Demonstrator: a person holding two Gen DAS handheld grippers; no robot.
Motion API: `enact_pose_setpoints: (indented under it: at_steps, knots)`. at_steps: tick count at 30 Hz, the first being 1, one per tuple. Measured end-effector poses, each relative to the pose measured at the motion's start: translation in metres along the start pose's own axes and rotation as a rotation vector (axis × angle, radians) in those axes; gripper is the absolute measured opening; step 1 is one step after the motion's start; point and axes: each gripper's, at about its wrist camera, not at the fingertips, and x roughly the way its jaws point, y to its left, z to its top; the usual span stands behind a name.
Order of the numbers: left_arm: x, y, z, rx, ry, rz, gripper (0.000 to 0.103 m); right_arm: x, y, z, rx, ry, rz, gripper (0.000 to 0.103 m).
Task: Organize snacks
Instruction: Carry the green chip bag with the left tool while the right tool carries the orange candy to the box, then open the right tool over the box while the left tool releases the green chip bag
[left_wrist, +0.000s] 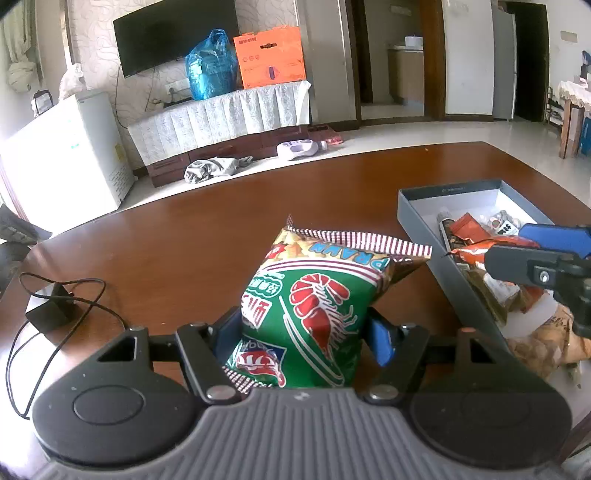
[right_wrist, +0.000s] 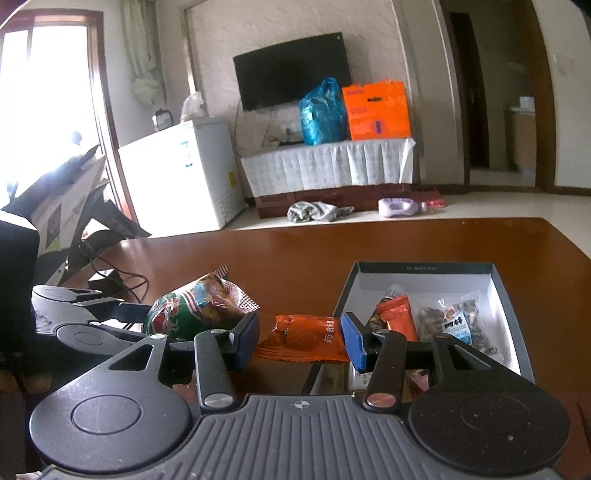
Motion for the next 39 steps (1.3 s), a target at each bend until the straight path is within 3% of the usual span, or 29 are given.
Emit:
enact_pose_setpoints:
  at_steps: [5, 6, 9, 11, 14, 16, 17, 18, 23, 29, 32, 38, 39]
  knots:
    - [-0.003, 0.000, 0.002, -0.019, -0.019, 0.004, 0.068, -0.007, -0.006, 0.004, 0.009, -0.032, -0.027, 0.049]
    - [-0.003, -0.002, 0.004, -0.025, -0.027, 0.002, 0.068, -0.009, -0.007, 0.005, 0.007, -0.043, -0.034, 0.038]
    - [-0.008, -0.010, 0.013, -0.030, -0.073, -0.010, 0.068, -0.013, -0.013, 0.008, -0.006, -0.065, -0.076, 0.033]
    - [-0.007, -0.018, 0.017, -0.025, -0.083, -0.027, 0.068, -0.009, -0.018, 0.006, -0.033, -0.040, -0.121, 0.033]
    - [-0.002, -0.030, 0.019, 0.003, -0.078, -0.041, 0.068, -0.005, -0.031, 0.000, -0.012, 0.015, -0.098, 0.033]
    - [0.000, -0.033, 0.021, 0.017, -0.080, -0.030, 0.068, -0.005, -0.034, -0.002, -0.024, 0.036, -0.085, 0.048]
    - [0.000, -0.032, 0.023, 0.014, -0.082, -0.028, 0.068, -0.005, -0.036, -0.003, -0.025, 0.047, -0.080, 0.062]
    - [0.001, -0.030, 0.024, 0.002, -0.082, -0.027, 0.068, -0.005, -0.038, -0.005, -0.026, 0.062, -0.066, 0.066]
    - [0.009, -0.023, 0.026, -0.027, -0.055, -0.029, 0.068, 0.010, -0.024, -0.016, -0.136, 0.200, -0.073, 0.062]
    - [0.009, -0.029, 0.025, 0.006, -0.056, -0.049, 0.068, 0.025, -0.011, -0.025, -0.160, 0.268, -0.054, 0.057]
    - [0.008, -0.029, 0.024, 0.010, -0.060, -0.050, 0.068, 0.026, -0.011, -0.024, -0.141, 0.272, -0.029, 0.039]
    - [0.002, -0.027, 0.022, -0.003, -0.092, -0.059, 0.068, 0.015, -0.008, -0.016, -0.126, 0.205, -0.045, 0.034]
    - [0.000, -0.028, 0.022, -0.006, -0.105, -0.064, 0.068, 0.011, -0.010, -0.013, -0.119, 0.187, -0.050, 0.030]
